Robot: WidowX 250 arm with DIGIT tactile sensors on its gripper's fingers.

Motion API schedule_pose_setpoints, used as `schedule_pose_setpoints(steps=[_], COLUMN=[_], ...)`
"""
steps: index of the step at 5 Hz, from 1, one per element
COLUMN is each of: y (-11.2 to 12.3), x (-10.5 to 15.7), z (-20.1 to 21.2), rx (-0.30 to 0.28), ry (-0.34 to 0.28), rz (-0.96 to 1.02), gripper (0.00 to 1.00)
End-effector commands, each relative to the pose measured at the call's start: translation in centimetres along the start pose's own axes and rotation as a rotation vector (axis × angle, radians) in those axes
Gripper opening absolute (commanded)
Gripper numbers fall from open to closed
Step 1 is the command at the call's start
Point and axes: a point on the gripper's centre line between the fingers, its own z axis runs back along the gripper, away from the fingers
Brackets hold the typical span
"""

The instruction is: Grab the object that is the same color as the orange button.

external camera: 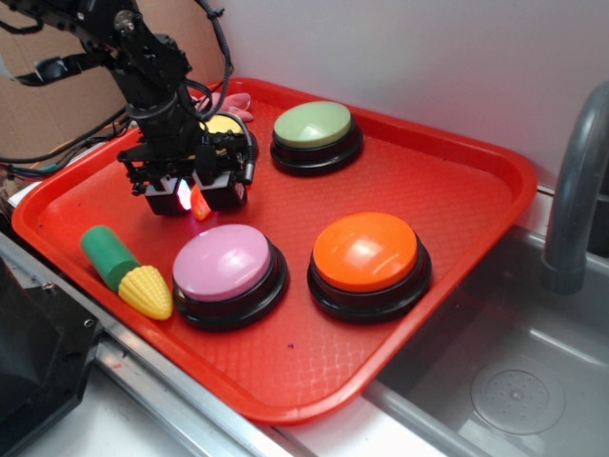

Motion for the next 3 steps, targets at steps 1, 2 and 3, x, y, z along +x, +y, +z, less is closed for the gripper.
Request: schedule_pose_setpoints(steps=[1,2,3], y=[-0.2,-1.3,-2.8], x=[0.5,0.8,1.1], z=[2.0,4.3,7.4], rx=[0.001,-0.016,-0.022], ry=[-0.046,-0.07,-0.077], rz=[-0.017,-0.014,-0.06], gripper=[0.0,0.0,0.0])
